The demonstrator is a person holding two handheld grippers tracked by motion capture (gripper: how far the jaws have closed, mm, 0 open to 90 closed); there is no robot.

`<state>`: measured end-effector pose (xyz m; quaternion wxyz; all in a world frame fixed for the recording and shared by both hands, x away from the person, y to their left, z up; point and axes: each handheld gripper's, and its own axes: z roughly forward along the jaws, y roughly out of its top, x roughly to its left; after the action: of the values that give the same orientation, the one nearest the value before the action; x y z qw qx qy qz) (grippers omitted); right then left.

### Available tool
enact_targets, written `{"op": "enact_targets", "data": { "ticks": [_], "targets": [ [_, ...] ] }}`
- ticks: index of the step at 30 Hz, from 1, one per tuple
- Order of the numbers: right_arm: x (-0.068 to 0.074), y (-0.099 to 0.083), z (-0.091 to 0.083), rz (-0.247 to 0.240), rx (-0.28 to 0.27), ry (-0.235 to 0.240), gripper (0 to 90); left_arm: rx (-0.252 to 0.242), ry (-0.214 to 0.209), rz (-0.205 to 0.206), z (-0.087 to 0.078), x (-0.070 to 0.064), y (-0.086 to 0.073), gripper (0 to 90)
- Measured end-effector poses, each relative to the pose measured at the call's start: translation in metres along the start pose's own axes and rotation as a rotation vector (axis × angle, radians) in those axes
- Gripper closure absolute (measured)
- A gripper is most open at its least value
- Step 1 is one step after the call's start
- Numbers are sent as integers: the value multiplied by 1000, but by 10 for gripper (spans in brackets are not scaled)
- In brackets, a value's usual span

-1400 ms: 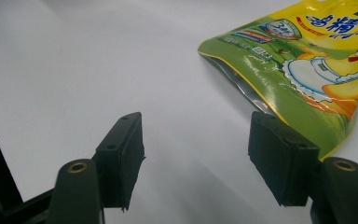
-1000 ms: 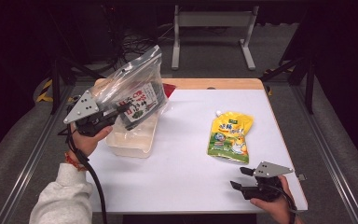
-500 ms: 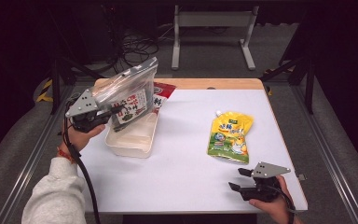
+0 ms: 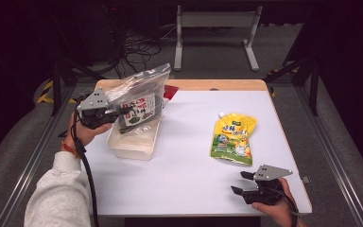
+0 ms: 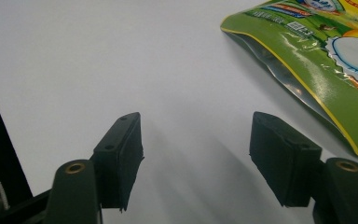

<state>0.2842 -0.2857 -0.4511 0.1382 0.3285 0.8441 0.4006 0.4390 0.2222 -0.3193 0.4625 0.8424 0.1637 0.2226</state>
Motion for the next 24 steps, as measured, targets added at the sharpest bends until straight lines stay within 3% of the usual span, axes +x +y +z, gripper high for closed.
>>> {"op": "enact_targets", "data": {
  "ticks": [4, 9, 12, 17, 22, 24],
  "targets": [
    [0, 0, 0, 0, 2, 0, 344, -2, 2, -23, 1, 3, -1, 810],
    [2, 1, 3, -7, 13, 8, 343, 7, 35, -39, 6, 5, 2, 799],
    [2, 0, 4, -10, 21, 11, 343, 48, 1, -2, 0, 10, 7, 805],
    [0, -1, 4, 0, 22, 11, 340, 75, -46, -25, -9, 20, 7, 806],
    [1, 0, 4, -7, 24, 12, 337, 117, -17, -16, 1, 17, 6, 801],
    [2, 0, 4, -7, 22, 12, 337, 108, -9, -11, 7, 13, 5, 802]
  ]
}}
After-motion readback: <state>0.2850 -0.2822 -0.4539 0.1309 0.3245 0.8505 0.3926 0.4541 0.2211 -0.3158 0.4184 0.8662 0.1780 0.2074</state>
